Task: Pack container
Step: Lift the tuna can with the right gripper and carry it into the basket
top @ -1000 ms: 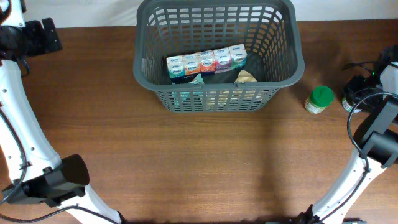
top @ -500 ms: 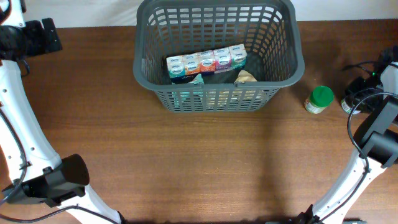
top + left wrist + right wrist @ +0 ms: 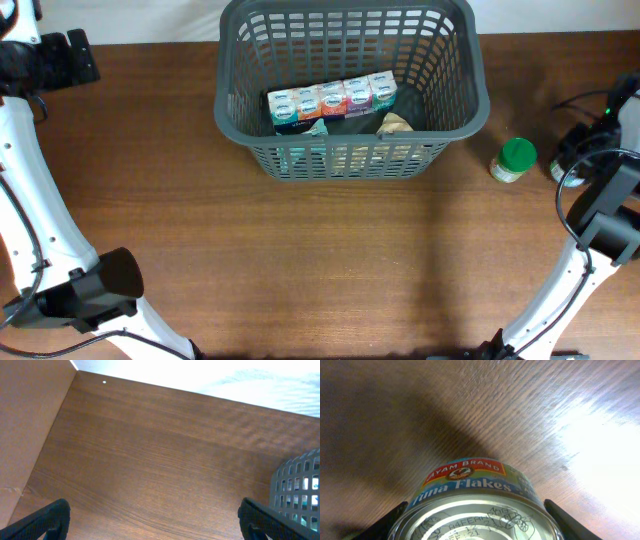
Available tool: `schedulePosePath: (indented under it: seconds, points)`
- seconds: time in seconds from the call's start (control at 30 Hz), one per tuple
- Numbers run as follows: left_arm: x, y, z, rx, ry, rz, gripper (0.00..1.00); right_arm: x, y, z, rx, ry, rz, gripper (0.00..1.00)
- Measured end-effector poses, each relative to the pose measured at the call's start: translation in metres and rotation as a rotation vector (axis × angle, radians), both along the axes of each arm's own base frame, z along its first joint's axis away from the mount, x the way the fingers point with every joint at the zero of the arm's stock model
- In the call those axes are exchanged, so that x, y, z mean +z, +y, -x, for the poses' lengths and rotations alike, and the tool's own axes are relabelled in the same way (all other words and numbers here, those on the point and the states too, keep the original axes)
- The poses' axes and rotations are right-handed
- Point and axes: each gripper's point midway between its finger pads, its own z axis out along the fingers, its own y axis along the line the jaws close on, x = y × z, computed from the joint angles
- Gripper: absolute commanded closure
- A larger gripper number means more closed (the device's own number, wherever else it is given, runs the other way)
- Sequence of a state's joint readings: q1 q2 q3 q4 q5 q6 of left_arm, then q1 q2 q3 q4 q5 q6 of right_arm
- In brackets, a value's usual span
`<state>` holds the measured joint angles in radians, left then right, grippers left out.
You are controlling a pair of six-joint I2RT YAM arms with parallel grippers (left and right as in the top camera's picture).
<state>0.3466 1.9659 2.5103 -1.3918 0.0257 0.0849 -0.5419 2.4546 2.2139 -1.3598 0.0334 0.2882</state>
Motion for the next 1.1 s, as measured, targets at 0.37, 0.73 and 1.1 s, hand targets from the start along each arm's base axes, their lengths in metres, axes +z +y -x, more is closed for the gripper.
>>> schedulePosePath:
  seconds: [0.37, 0.73, 1.1]
  points:
    - [0.000, 0.000, 0.000, 0.000, 0.000, 0.000, 0.01, 0.191, 0.002, -0.038, 0.039, -0.388, 0.160, 0.96]
    - [0.000, 0.000, 0.000, 0.000, 0.000, 0.000, 0.01, 0.373, 0.215, -0.047, 0.586, -0.900, 0.186, 0.96]
    - [0.000, 0.000, 0.000, 0.000, 0.000, 0.000, 0.01, 0.350, 0.372, -0.044, 1.164, -0.871, 0.147, 0.96]
